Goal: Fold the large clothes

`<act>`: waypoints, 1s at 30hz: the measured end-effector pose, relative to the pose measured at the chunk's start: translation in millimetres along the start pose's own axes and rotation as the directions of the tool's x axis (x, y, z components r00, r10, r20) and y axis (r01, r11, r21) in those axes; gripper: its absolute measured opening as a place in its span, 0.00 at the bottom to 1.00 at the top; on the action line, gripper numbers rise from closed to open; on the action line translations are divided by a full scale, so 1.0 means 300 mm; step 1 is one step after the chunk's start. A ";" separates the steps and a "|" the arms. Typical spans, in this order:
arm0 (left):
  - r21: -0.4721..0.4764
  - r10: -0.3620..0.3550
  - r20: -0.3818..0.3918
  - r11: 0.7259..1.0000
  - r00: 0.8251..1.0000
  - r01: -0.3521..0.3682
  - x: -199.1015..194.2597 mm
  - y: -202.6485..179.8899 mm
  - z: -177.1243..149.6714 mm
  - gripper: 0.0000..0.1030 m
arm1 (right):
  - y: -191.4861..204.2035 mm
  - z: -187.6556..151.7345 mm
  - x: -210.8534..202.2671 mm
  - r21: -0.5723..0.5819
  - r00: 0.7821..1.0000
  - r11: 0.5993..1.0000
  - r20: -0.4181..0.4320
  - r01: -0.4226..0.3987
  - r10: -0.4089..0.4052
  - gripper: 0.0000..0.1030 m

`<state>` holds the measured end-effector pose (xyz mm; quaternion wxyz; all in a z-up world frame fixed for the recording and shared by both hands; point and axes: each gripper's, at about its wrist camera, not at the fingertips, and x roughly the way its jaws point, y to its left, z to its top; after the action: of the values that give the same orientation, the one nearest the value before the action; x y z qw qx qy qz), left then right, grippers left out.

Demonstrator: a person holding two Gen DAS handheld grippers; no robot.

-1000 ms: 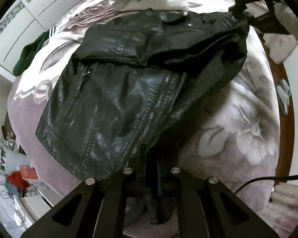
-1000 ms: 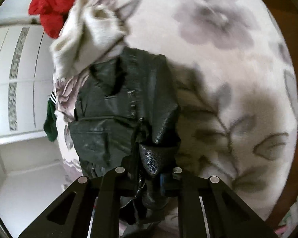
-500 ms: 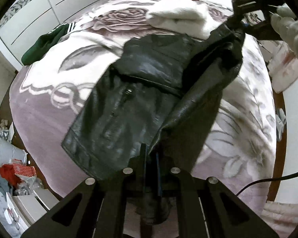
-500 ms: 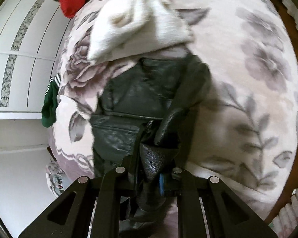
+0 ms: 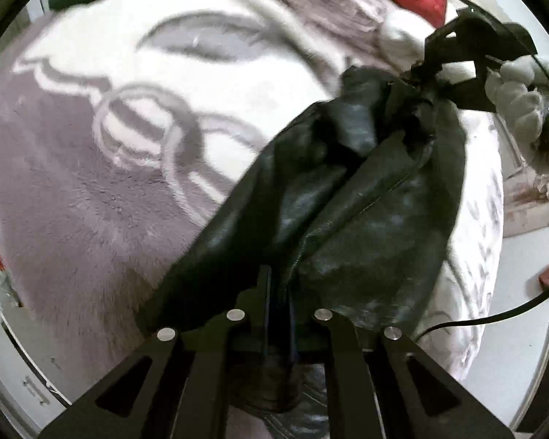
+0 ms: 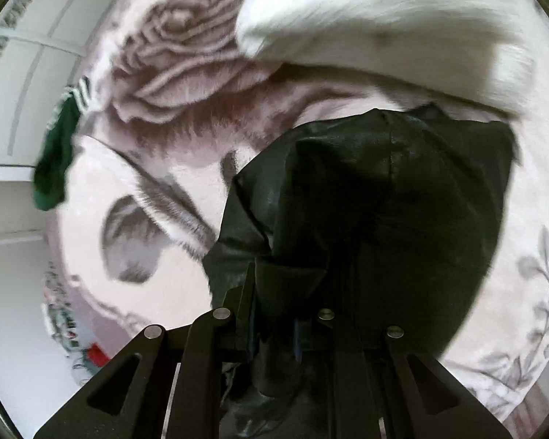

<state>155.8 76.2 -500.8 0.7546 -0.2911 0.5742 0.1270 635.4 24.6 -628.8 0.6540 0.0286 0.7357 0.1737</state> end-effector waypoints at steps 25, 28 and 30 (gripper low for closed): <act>0.171 0.010 -0.069 0.985 0.998 0.002 0.114 0.077 -0.002 0.21 | 0.145 -0.150 0.124 -0.117 0.987 0.982 -0.028 0.151 -0.155 0.29; 0.149 -0.004 -0.025 0.989 1.000 0.008 0.050 0.096 -0.022 0.14 | 0.163 -0.159 0.084 -0.079 0.989 0.986 -0.012 0.145 -0.146 0.18; 0.115 -0.018 -0.012 0.993 1.000 0.019 0.001 0.120 -0.032 0.13 | 0.178 -0.164 0.072 -0.073 0.993 0.990 -0.014 0.120 -0.121 0.17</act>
<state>129.4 99.2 -513.2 0.7683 -0.2531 0.5818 0.0850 574.7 69.7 -629.5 0.6572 -0.0410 0.7353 0.1607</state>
